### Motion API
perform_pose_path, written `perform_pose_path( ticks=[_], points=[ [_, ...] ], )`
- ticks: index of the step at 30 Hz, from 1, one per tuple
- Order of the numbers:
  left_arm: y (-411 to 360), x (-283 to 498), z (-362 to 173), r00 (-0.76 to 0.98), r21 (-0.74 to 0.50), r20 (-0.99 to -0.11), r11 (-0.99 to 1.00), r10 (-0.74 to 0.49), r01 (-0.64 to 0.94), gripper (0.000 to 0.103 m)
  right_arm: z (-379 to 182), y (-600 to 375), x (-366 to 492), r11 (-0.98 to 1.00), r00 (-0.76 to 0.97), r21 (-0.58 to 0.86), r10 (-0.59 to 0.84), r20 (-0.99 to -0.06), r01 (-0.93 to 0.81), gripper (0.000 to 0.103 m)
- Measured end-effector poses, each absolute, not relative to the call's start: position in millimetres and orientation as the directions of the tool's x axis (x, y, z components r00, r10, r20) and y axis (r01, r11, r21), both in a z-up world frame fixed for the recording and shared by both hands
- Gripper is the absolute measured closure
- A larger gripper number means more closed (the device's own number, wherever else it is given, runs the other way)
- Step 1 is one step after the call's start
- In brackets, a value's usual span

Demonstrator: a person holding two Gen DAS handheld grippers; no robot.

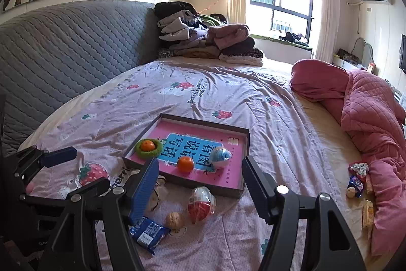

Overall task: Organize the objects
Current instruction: 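Move the left tool to the blue snack packet while the right tool approaches the red-wrapped egg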

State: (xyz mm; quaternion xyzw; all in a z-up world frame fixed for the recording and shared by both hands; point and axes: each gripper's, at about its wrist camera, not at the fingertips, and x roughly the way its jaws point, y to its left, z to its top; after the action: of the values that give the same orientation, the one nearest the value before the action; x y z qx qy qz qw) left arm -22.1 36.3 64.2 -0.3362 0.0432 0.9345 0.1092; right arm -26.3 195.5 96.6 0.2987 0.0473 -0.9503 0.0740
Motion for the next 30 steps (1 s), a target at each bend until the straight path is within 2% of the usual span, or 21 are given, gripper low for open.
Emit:
perform_pose_path(
  ticks=[30],
  points=[
    [46.5,-1.8,6.0,-0.683,0.030,-0.714,-0.967,0.155,-0.252,0.027,51.1,198.2,-13.5,-0.985,-0.753,-0.045,-0.097,-0.651,0.166,0.036]
  ],
)
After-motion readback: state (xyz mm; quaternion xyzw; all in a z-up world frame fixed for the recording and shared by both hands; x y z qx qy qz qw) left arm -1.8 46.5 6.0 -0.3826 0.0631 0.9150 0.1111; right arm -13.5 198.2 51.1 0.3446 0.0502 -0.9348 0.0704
